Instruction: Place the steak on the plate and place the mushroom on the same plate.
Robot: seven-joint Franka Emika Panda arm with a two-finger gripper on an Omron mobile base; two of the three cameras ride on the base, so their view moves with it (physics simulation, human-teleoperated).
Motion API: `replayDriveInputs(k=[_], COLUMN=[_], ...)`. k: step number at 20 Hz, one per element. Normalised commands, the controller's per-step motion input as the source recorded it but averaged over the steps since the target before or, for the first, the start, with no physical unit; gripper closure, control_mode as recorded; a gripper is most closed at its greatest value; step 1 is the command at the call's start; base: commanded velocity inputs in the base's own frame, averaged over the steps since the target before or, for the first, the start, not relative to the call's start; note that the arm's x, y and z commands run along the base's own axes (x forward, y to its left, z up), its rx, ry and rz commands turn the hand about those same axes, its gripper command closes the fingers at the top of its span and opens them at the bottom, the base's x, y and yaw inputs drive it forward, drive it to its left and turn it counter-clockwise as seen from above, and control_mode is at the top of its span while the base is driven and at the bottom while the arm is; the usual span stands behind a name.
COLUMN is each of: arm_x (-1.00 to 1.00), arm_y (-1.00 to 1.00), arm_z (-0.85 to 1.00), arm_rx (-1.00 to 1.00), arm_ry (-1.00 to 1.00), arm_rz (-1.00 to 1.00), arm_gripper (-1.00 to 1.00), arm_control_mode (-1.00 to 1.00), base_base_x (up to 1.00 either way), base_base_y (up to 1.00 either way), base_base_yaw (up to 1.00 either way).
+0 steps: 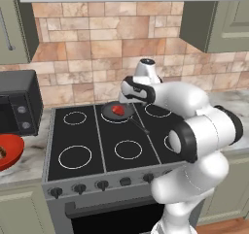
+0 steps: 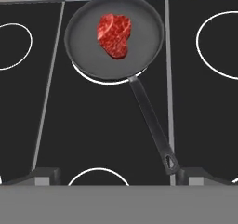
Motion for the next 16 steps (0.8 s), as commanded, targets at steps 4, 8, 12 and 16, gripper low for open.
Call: replayDriveInputs(k=[4, 8, 12, 16], arm_x=[0.36, 0.33, 0.33, 0.43], arm_y=[0.00, 0.00, 0.01, 0.12], arm_z=[-0.29, -0.26, -0.29, -0.31], arm_rx=[0.00, 0.00, 0.00, 0.00], arm_ry=[0.00, 0.00, 0.00, 0.00], arm_rz=[0.00, 0.00, 0.00, 0.00], arm_gripper=[-1.00, -1.00, -1.00, -1.00], arm_control_mode=[-1.00, -1.00, -1.00, -1.00], base_base_x=[0.00, 0.00, 0.00, 0.00], base_base_y=[0.00, 0.00, 0.00, 0.00], base_base_yaw=[0.00, 0.00, 0.00, 0.00])
